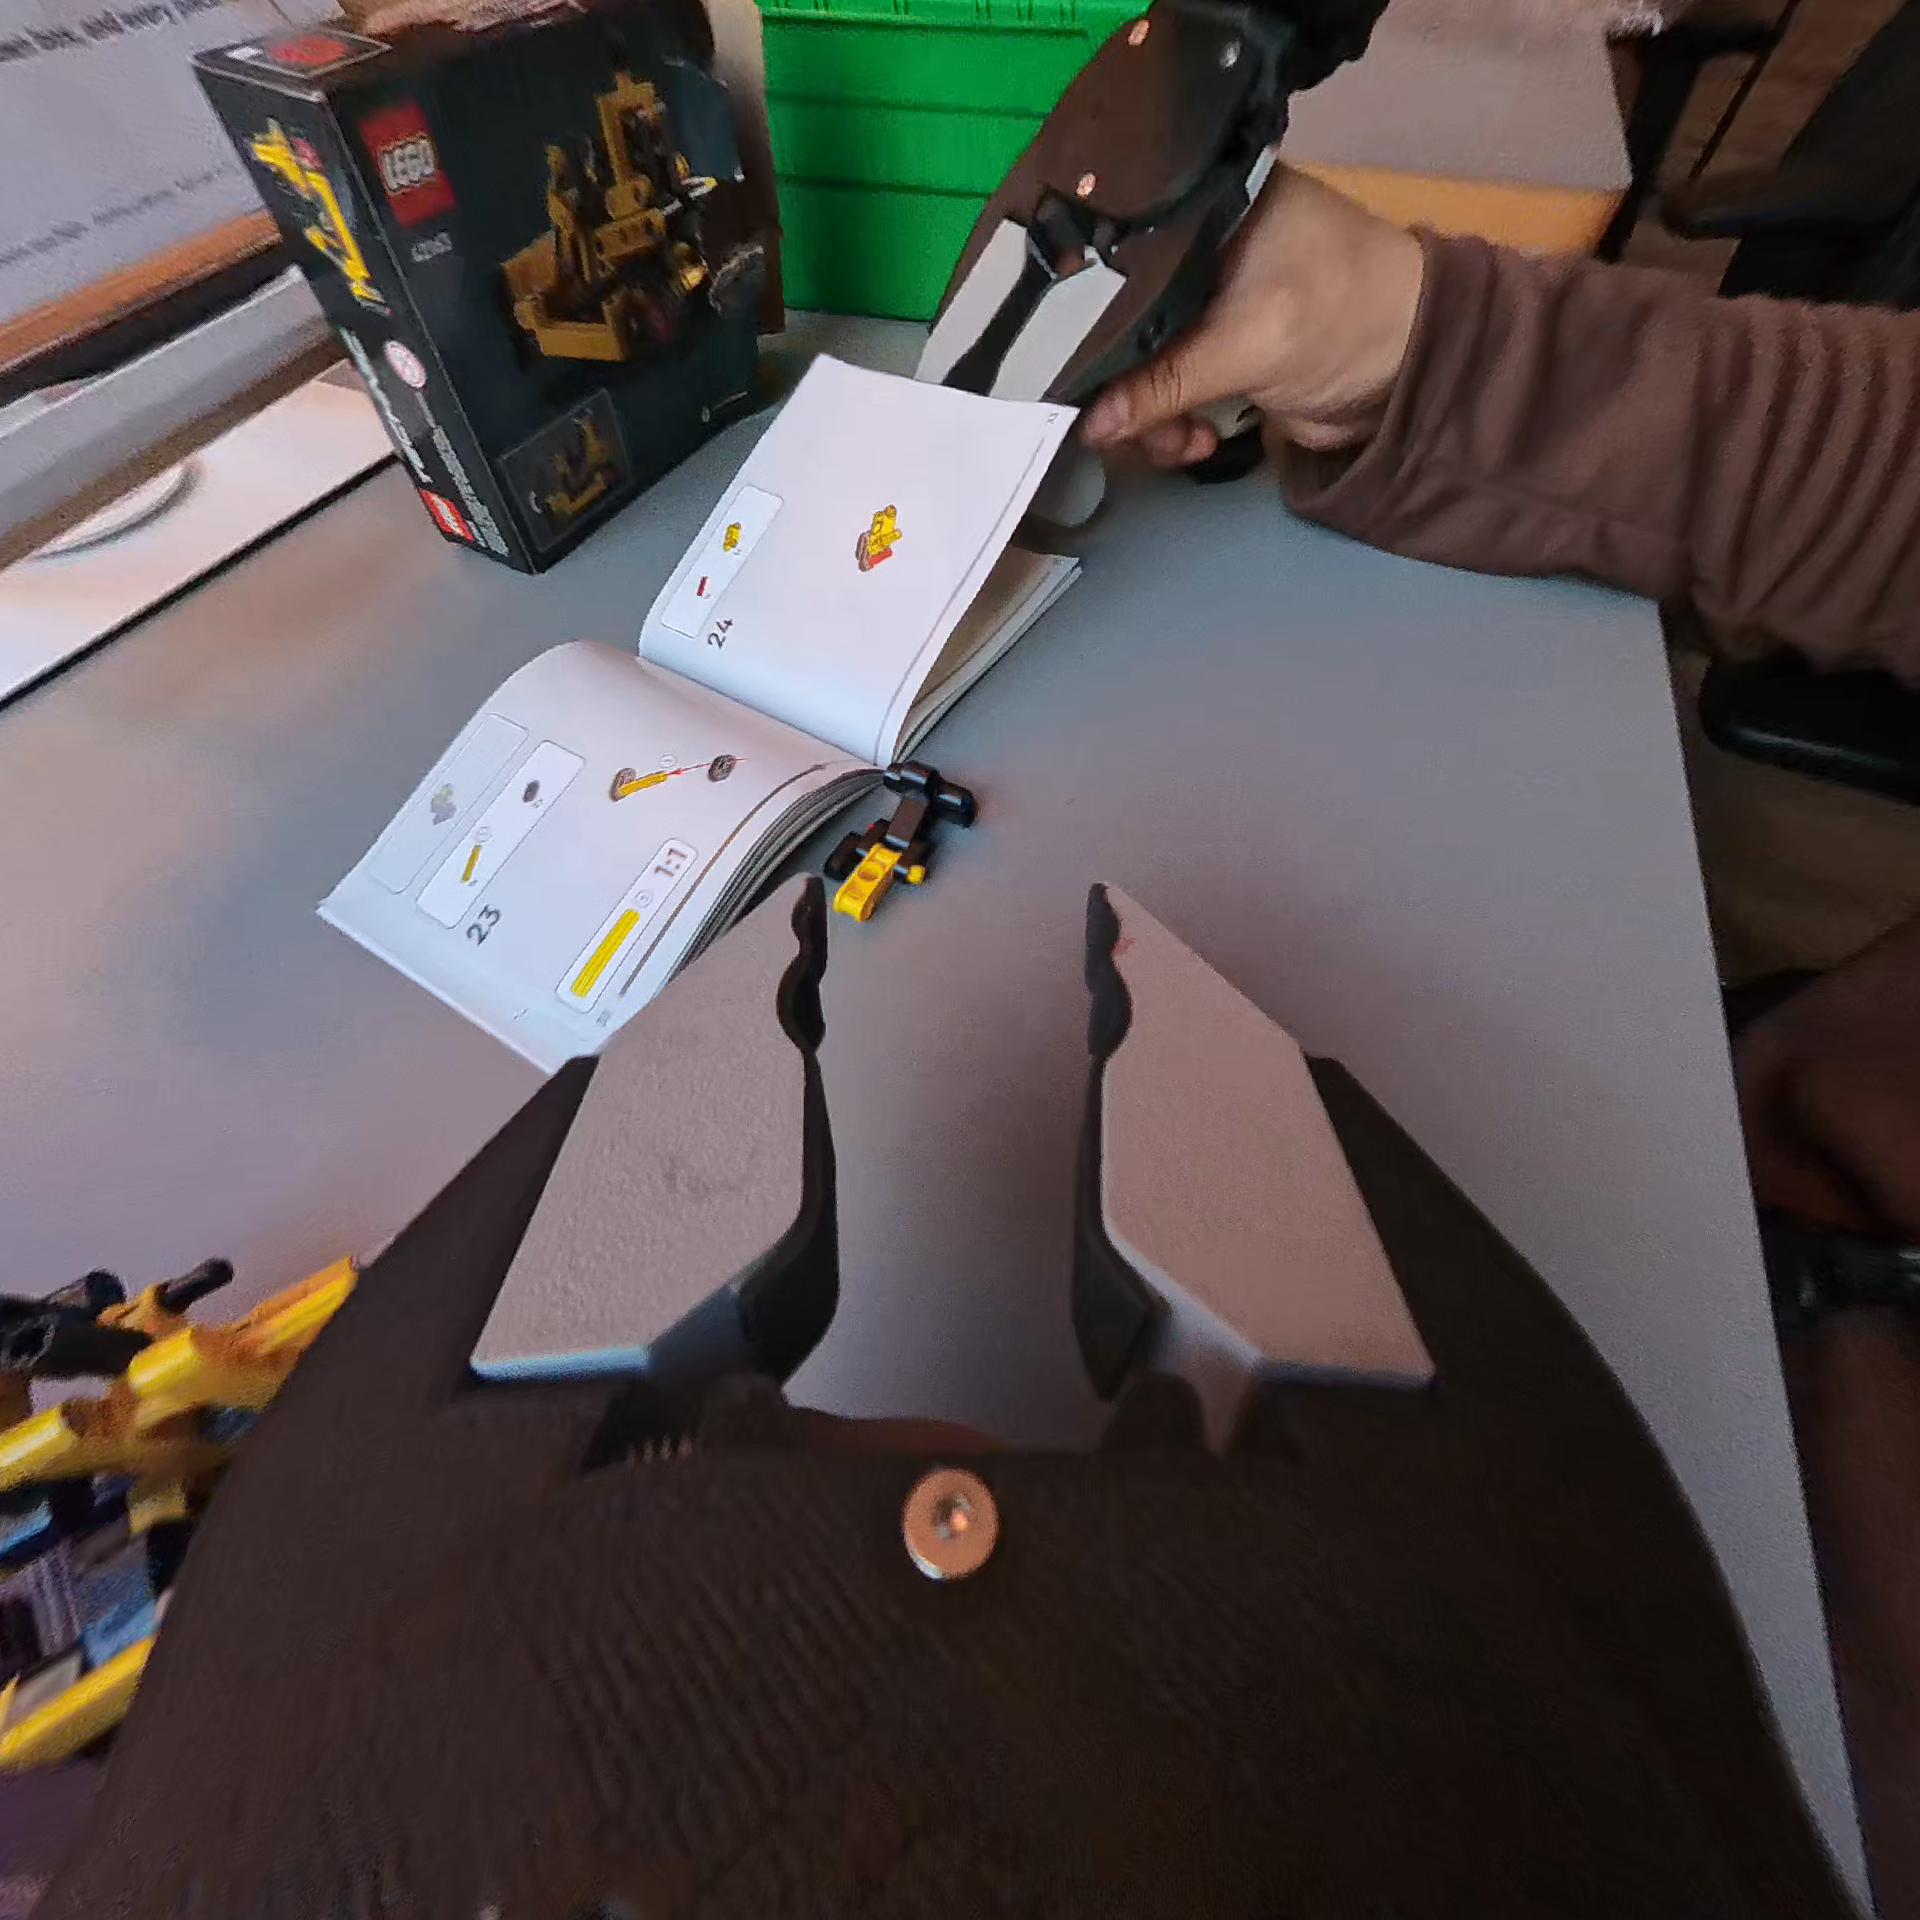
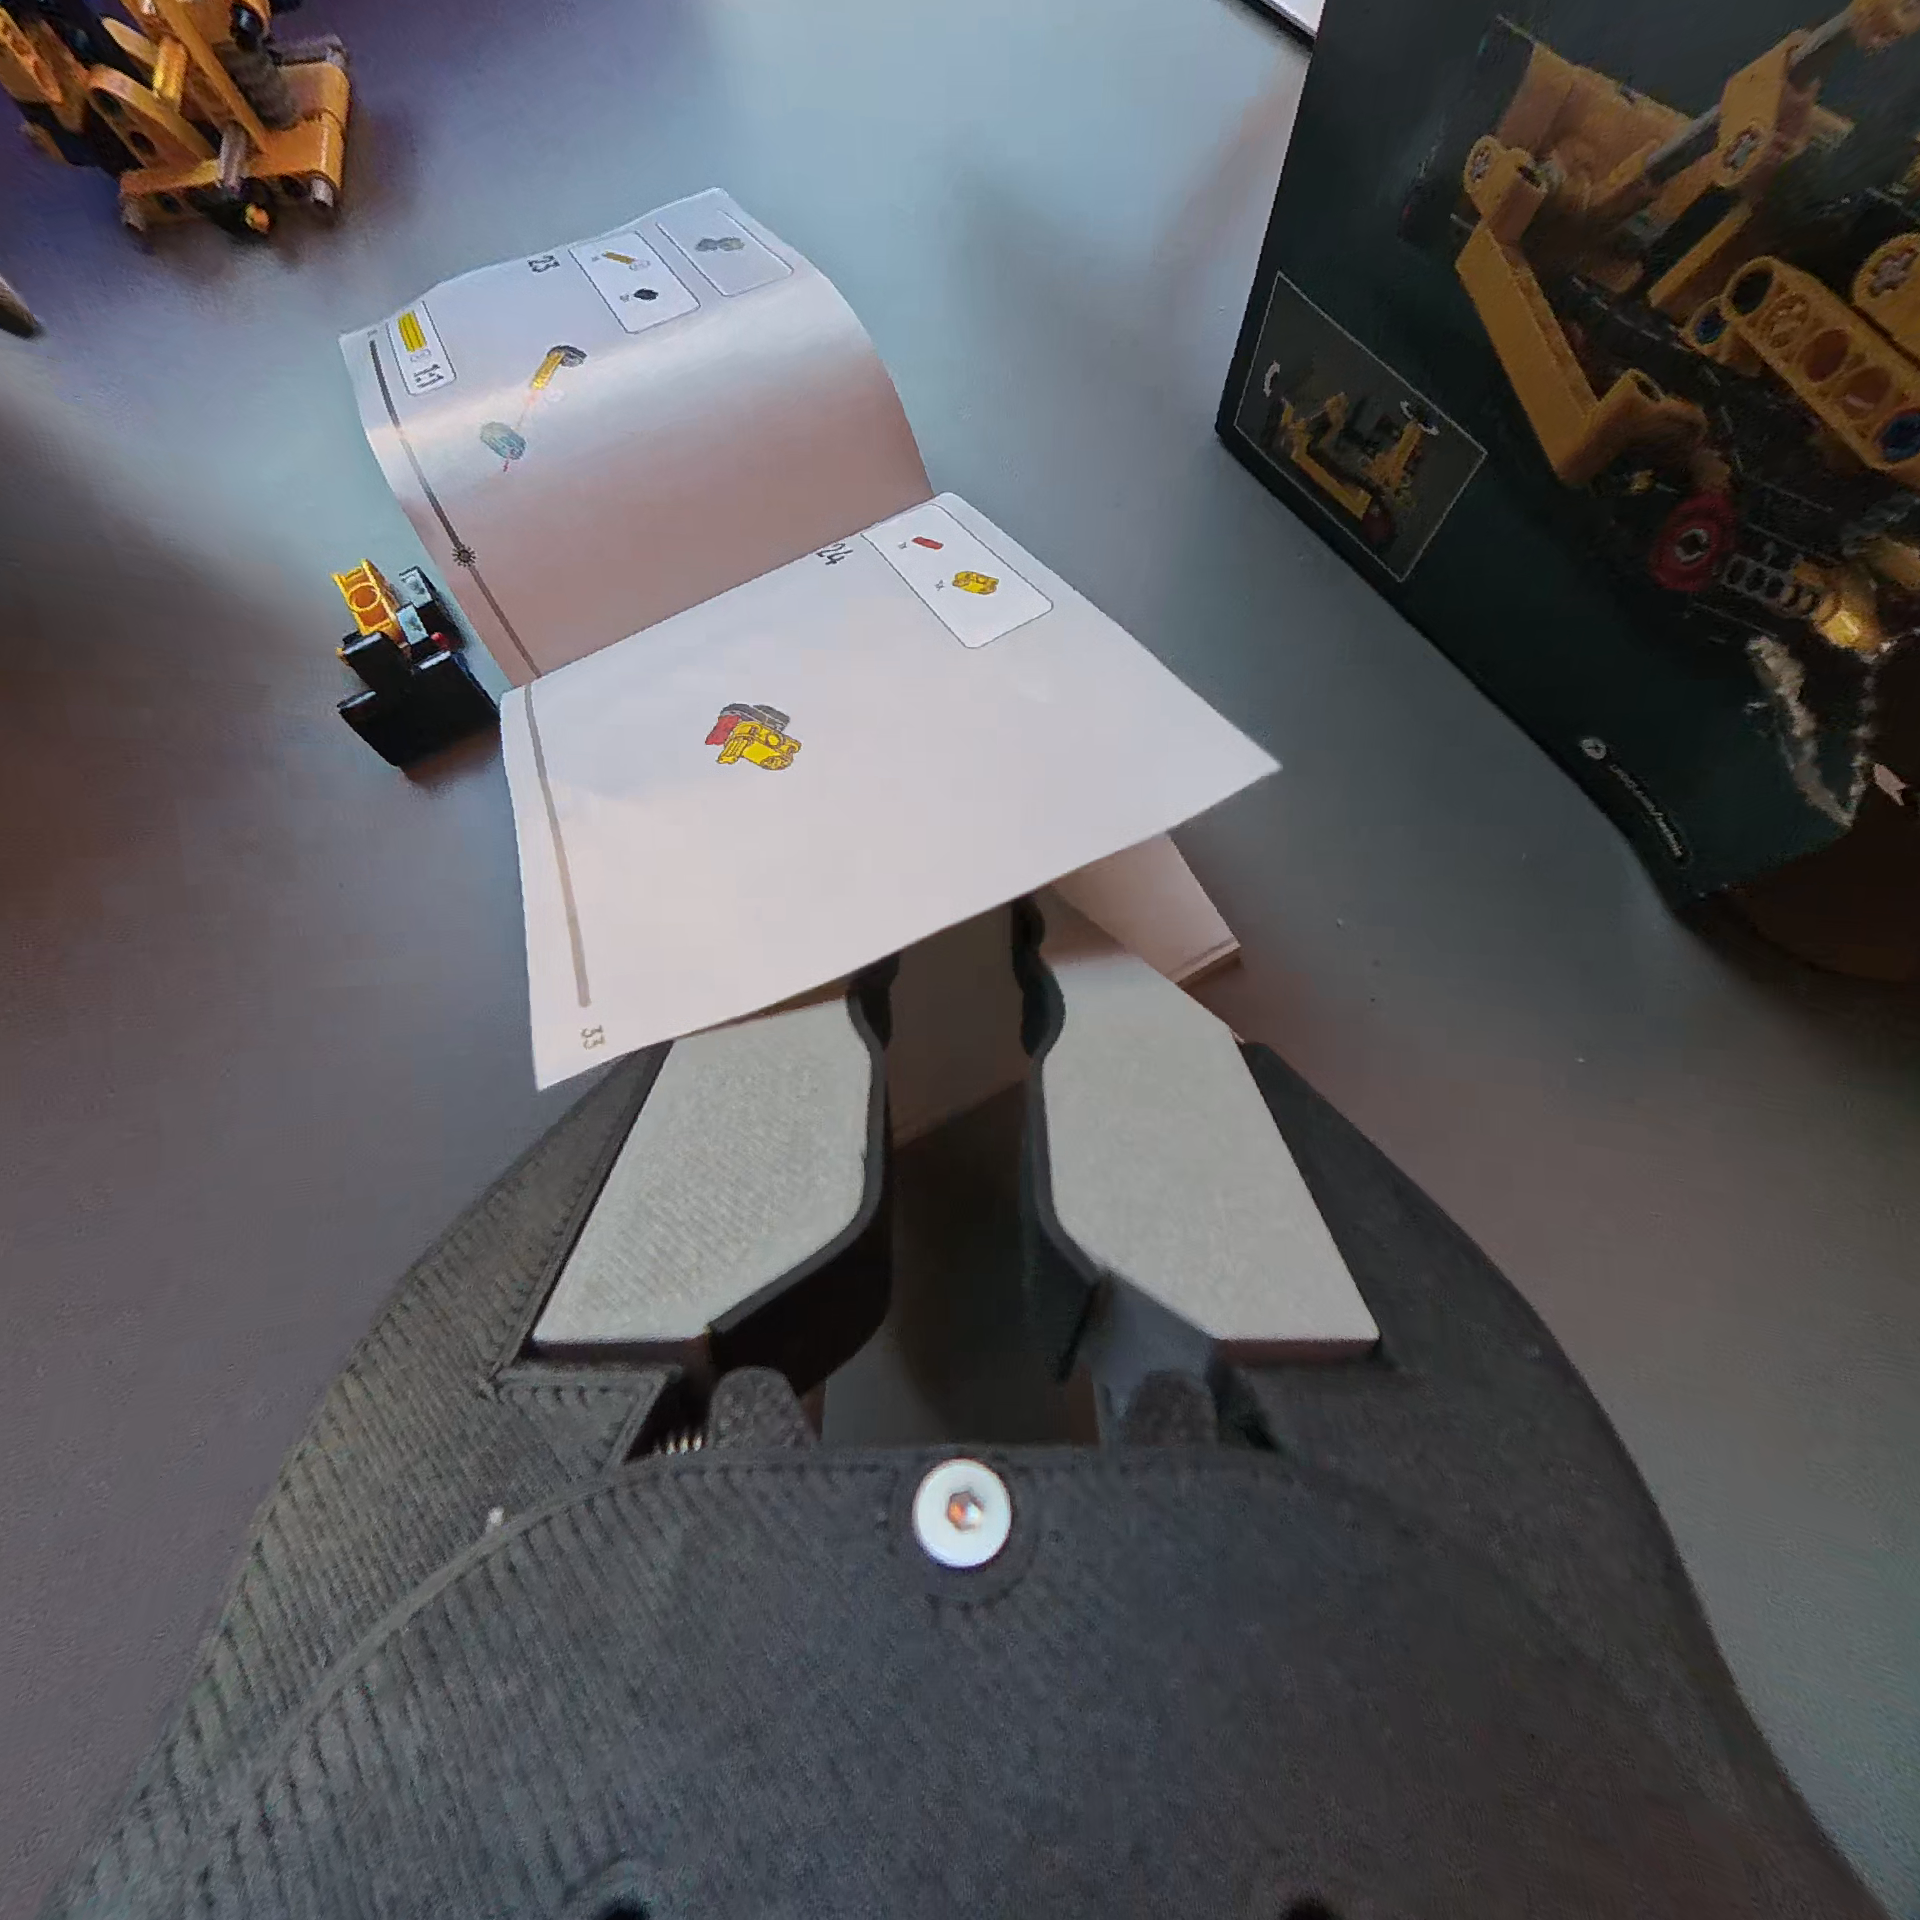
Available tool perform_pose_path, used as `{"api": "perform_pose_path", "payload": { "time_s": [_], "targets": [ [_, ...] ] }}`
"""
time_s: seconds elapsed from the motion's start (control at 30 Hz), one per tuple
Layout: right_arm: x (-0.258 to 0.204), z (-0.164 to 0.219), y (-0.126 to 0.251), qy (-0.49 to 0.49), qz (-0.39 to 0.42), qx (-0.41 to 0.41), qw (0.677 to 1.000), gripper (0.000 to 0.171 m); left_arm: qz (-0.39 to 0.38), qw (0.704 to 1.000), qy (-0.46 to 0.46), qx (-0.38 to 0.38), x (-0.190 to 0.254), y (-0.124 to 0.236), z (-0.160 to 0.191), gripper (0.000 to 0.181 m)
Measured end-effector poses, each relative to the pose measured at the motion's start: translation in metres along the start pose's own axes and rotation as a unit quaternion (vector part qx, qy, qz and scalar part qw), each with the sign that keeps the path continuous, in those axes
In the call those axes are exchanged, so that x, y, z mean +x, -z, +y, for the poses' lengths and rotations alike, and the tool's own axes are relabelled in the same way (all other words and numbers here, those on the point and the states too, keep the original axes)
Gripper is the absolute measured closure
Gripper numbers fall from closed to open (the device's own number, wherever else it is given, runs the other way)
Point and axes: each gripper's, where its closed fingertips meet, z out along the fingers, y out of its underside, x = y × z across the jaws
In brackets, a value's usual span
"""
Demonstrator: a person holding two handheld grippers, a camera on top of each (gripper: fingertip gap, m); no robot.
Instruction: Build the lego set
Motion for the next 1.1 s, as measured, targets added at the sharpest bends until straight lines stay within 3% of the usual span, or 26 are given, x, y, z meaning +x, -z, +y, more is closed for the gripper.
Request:
{"api": "perform_pose_path", "payload": {
  "time_s": [0.23,0.7,0.9,1.1],
  "targets": [
    [0.001,-0.002,0.001,0.006,0.003,0.007,1.0,0.153,0.006,1.0,0.018,-0.001,0.0,0.017,0.009,0.134],
    [0.02,-0.007,0.014,0.004,0.039,0.03,0.999,0.147,0.022,0.998,0.04,-0.037,0.002,0.012,0.018,0.134],
    [0.008,-0.011,0.013,0.0,0.004,0.041,0.999,0.148,0.029,0.997,0.043,-0.059,0.003,0.005,0.022,0.135],
    [-0.029,-0.057,0.016,0.033,-0.053,0.139,0.988,0.153,0.041,0.998,0.025,-0.045,0.013,0.001,0.015,0.135]
  ]
}}
